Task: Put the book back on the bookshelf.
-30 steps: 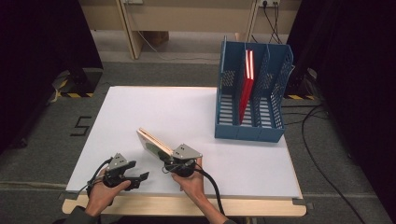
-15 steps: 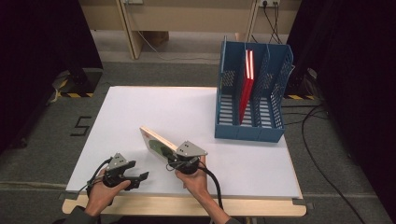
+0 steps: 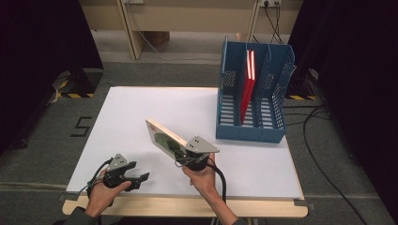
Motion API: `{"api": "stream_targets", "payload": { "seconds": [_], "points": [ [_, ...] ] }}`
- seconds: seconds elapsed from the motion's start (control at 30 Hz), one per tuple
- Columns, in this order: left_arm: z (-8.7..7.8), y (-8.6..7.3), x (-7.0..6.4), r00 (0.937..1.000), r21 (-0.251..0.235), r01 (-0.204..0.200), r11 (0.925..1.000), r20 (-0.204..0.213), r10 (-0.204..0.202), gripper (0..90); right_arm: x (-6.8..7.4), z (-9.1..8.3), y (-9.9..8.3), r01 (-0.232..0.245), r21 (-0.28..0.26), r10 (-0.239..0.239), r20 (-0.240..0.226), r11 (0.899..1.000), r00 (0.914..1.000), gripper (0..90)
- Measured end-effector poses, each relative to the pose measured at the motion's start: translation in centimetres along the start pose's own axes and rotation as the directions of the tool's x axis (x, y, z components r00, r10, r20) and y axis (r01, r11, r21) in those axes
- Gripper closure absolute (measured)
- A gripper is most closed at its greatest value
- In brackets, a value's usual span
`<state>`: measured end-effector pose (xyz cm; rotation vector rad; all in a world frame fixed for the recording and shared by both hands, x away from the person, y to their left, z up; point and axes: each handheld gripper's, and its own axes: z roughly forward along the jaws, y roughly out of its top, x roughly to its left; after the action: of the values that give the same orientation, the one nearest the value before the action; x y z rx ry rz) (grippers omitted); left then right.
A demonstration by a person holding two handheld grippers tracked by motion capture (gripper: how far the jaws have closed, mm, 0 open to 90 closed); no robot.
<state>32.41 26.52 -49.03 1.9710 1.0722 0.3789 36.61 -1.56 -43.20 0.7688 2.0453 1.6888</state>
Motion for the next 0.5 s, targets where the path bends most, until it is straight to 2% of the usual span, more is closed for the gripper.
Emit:
{"api": "stream_targets", "payload": {
  "seconds": [0.23,0.43,0.5],
  "points": [
    [0.0,0.0,0.1,1.0,0.009,-0.001,1.0,-0.006,0.001,24.6,-1.1,-2.1,1.4,-0.013,-0.033,0.015,0.043,0.999,0.999,76.2],
    [0.1,0.0,0.1,1.0,0.014,-0.001,0.9999,-0.006,0.001,22.6,-1.9,-4.1,2.0,-0.014,-0.042,0.017,0.076,0.999,0.997,76.2],
    [0.1,0.0,0.1,0.9999,0.016,-0.001,0.9999,-0.012,0.001,21.7,-2.1,-4.8,2.1,-0.001,-0.051,0.005,0.087,0.999,0.9962,76.2]
  ]
}}
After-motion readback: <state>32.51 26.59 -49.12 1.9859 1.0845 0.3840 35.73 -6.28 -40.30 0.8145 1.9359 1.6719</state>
